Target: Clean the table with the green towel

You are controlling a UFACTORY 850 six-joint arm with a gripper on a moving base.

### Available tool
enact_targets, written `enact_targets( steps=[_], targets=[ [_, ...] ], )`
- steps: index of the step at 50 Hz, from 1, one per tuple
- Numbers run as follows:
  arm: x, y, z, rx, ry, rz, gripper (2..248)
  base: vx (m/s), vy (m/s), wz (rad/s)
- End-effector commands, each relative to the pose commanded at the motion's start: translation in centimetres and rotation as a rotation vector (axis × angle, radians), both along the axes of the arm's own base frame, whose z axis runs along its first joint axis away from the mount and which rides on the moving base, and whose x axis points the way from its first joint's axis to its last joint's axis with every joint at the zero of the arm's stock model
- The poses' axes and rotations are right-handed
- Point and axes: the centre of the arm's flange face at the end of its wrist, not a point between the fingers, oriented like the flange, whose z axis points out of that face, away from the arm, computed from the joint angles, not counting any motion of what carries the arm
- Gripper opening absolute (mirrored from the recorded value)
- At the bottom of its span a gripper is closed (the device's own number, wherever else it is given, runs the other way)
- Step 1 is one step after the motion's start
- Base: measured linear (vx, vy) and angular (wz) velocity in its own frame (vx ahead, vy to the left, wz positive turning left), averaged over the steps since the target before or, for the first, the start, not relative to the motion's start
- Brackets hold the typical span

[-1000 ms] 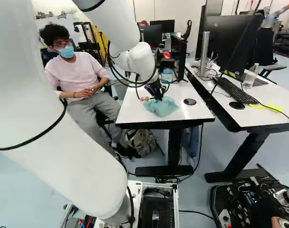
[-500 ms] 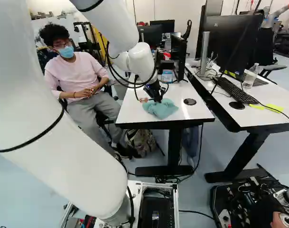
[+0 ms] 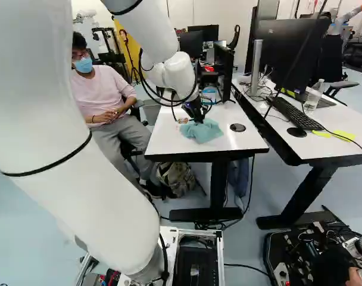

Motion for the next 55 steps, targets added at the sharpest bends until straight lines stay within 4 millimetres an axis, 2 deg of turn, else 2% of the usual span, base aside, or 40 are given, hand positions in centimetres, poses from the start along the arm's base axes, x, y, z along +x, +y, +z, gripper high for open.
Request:
enact_targets(
  steps=[23, 43, 55],
  targets=[
    [3.9, 2.4, 0.4, -0.022, -0.080, 0.069, 24, 0.000, 0.000, 0.000],
    [5.0, 3.5, 0.7, -0.034, -0.134, 0.096, 24, 0.000, 0.000, 0.000],
    [5.4, 3.4, -0.4, -0.030, -0.117, 0.096, 24, 0.000, 0.000, 0.000]
  ],
)
